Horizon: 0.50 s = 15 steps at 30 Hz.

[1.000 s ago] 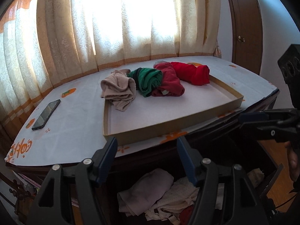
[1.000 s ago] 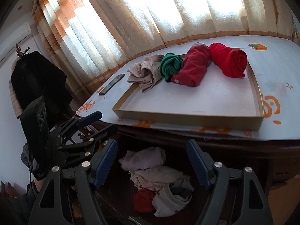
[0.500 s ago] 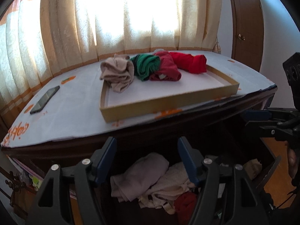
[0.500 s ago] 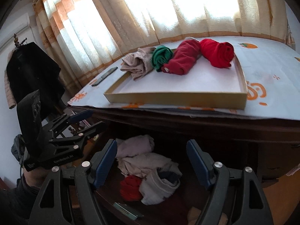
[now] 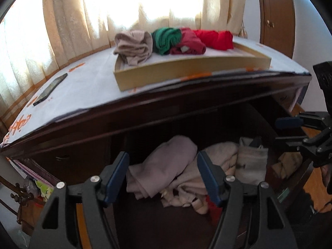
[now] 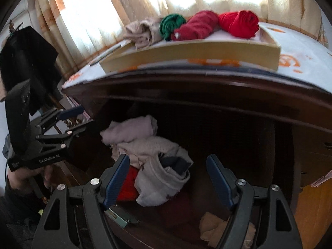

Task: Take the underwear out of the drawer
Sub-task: 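Lower both open tools back toward the drawer, then grasp the pale pink underwear with the left tool while the right tool grasps the grey sock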

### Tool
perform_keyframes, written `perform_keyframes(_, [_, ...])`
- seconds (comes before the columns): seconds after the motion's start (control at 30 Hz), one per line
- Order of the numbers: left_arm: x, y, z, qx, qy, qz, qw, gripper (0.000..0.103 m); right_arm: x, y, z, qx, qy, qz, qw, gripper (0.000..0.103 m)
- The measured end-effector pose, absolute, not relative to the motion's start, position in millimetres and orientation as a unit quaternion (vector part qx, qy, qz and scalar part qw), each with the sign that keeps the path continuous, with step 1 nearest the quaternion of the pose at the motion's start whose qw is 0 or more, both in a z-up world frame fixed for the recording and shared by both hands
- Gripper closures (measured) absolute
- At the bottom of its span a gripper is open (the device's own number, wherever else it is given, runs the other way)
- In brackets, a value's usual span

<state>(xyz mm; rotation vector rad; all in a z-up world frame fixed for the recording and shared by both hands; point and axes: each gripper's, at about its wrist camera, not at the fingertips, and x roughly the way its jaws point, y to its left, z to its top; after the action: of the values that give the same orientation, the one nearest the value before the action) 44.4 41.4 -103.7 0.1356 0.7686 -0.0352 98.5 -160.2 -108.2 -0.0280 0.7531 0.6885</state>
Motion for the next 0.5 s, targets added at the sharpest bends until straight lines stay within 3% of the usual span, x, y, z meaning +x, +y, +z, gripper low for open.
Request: perform_keyframes(0.5, [82.8,23.8,-136.1,0.187,0.449,-0.066,0.871,0.034,110.0,-137.4,-127.4,-0.051,0.386,0.331,0.859,0.025])
